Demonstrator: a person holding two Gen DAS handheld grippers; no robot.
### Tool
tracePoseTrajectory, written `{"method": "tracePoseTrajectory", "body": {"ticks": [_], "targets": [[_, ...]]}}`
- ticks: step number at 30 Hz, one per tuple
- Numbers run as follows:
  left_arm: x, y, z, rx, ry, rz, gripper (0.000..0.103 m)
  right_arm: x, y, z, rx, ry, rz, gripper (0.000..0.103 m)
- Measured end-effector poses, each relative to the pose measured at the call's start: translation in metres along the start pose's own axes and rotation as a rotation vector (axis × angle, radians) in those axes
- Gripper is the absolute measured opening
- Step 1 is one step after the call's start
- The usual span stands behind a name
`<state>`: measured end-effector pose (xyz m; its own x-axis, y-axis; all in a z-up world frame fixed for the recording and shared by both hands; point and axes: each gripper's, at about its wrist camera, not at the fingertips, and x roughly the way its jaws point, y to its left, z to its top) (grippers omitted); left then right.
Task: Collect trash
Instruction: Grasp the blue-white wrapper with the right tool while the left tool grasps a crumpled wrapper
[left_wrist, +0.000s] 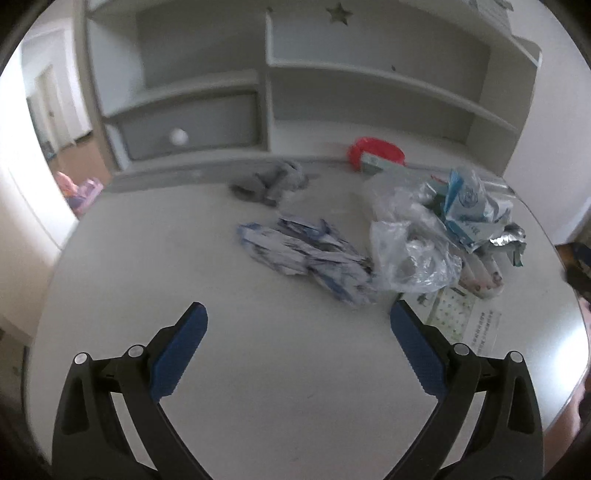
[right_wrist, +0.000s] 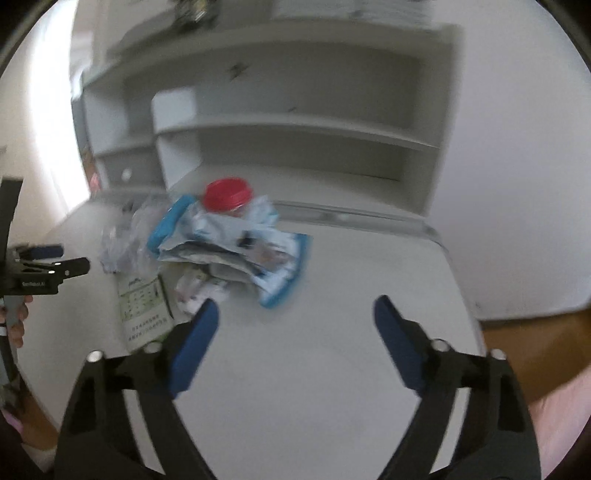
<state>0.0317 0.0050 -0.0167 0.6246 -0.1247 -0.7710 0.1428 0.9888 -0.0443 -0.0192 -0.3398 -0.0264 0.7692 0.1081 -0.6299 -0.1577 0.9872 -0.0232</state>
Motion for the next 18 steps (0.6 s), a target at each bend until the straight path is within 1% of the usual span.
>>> {"method": "tracePoseTrajectory", "body": {"ticks": [1, 3, 5, 6, 7, 10, 11, 12, 13, 15, 18], "targets": [[0.006, 0.0, 0.006, -0.009, 0.017, -0.022, 0.096, 0.01, 0.009, 0.003, -0.019, 0.012, 0.012, 0.076], [0.015, -0.001, 0.008, -0.017, 0.033, -0.054, 0.096, 0.027, 0.023, 0.013, -0.066, 0.035, 0.032, 0.076], [0.025, -0.004, 0.015, 0.005, 0.034, -0.053, 0.096, 0.049, 0.035, 0.024, -0.097, 0.056, 0.038, 0.075], [0.03, -0.007, 0.017, 0.012, 0.038, -0.052, 0.096, 0.057, 0.037, 0.027, -0.107, 0.074, 0.054, 0.069], [0.033, -0.008, 0.016, 0.015, 0.041, -0.05, 0.096, 0.061, 0.036, 0.026, -0.111, 0.091, 0.071, 0.061], [0.042, -0.005, 0.02, 0.006, 0.055, -0.059, 0.096, 0.085, 0.044, 0.031, -0.109, 0.151, 0.112, 0.05], [0.041, -0.003, 0.02, 0.005, 0.052, -0.063, 0.096, 0.088, 0.046, 0.031, -0.111, 0.158, 0.121, 0.044], [0.042, -0.001, 0.02, 0.005, 0.052, -0.056, 0.096, 0.091, 0.047, 0.03, -0.108, 0.165, 0.132, 0.026], [0.044, 0.002, 0.019, -0.006, 0.056, -0.052, 0.096, 0.091, 0.047, 0.029, -0.093, 0.161, 0.148, 0.022], [0.05, 0.012, 0.019, -0.043, 0.066, -0.059, 0.096, 0.086, 0.039, 0.029, -0.03, 0.15, 0.166, 0.018], [0.048, 0.022, 0.019, -0.068, 0.058, -0.053, 0.096, 0.066, 0.021, 0.026, 0.029, 0.105, 0.127, 0.017]]}}
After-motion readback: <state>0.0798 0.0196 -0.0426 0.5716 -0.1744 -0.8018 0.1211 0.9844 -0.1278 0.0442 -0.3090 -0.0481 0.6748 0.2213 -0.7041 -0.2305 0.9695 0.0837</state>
